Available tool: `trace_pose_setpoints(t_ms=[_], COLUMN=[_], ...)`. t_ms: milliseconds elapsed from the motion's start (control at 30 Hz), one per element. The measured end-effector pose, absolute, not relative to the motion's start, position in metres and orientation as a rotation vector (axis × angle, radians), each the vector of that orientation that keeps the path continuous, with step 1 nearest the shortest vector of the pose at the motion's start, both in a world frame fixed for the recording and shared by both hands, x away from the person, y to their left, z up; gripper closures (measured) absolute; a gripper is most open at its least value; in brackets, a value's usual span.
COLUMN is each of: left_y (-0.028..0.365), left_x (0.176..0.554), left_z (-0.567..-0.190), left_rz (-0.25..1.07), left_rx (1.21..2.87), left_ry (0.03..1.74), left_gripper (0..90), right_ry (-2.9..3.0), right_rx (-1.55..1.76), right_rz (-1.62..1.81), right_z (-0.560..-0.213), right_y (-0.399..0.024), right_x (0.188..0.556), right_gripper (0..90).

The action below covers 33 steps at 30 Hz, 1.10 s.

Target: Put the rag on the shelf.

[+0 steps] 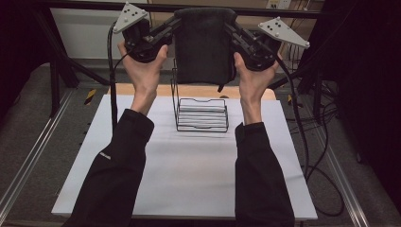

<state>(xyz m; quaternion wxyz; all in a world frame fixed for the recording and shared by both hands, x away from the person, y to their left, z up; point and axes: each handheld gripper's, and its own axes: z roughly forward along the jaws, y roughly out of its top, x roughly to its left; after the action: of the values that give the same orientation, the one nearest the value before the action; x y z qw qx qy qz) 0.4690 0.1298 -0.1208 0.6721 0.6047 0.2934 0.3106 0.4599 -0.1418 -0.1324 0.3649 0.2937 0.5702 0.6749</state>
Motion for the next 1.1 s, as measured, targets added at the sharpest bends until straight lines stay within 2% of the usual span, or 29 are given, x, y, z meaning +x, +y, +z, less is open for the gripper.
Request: trace_pose_setpoints(t_ms=[267, 567, 1100], left_y=[0.133, 0.136, 0.131], left_x=[0.478, 0.495, 0.512], left_z=[-0.11, -0.114, -0.137], left_rz=[0.749, 0.727, 0.714], left_rx=[1.376, 1.352, 1.398], left_ry=[0.675, 0.694, 0.706], left_gripper=[82.3, 82.3, 82.2], right_ry=[1.471, 1.488, 1.533], right_rx=[0.758, 0.758, 0.798], right_rz=[1.72, 1.684, 1.641], right_z=[-0.124, -0.117, -0.141], right_y=[-0.135, -0.13, -0.136], right_x=[0.475, 0.491, 0.507], right_gripper=[79.1, 79.1, 79.1])
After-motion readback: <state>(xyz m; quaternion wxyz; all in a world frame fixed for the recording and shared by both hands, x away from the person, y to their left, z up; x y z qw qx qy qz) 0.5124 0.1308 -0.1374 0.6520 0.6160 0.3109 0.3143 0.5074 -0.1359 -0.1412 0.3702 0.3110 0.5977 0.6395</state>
